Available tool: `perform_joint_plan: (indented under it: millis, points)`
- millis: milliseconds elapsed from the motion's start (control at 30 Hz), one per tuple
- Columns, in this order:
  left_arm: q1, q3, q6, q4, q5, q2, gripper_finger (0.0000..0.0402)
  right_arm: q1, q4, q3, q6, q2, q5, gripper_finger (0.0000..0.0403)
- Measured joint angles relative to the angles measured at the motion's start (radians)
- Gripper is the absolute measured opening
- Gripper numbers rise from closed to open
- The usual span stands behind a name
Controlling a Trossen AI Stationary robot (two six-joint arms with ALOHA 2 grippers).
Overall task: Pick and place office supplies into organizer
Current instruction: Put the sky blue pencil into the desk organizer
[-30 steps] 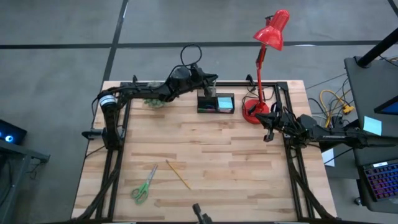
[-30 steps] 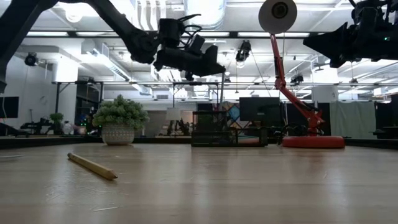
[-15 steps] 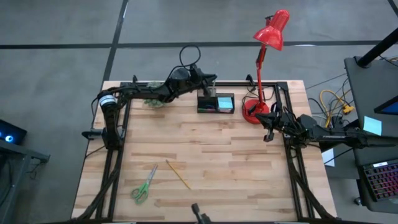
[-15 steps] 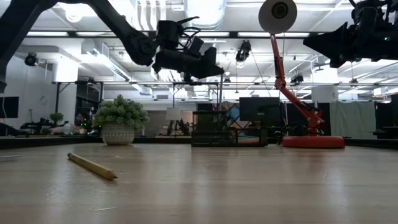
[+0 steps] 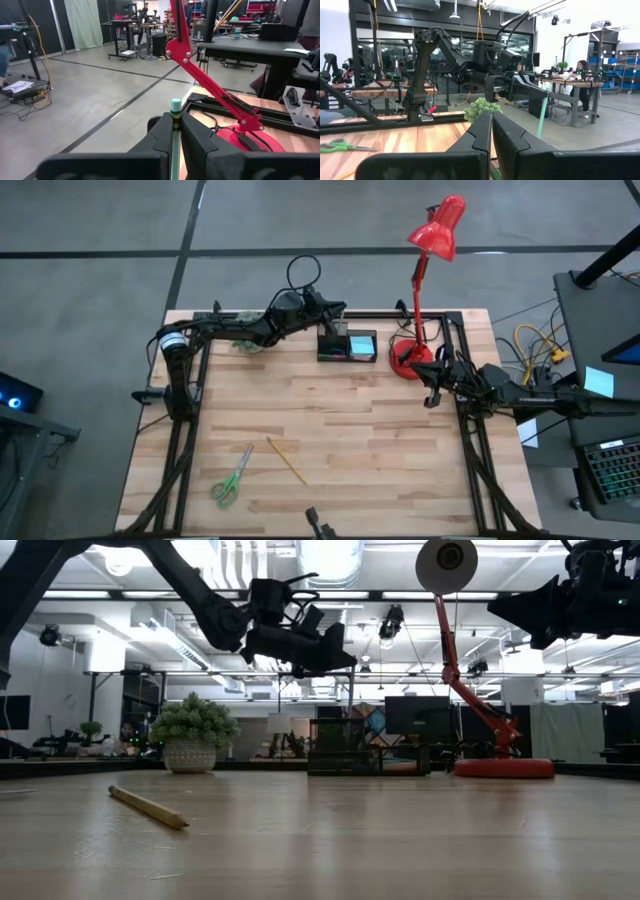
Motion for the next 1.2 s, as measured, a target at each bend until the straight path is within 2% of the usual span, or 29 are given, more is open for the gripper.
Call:
perform_joint_plan:
  millis: [1067,1200]
  points:
    - [0.000,-0.002,-0.025,-0.075,0.001,0.005,0.0012,0.000,0.001,0.000,0.008,0.000,0.000,0.0009]
    - [0.000,-0.002,-0.024,-0.073,0.001,0.005,0.0026,0.000,0.001,0.000,0.008,0.000,0.000,0.0009]
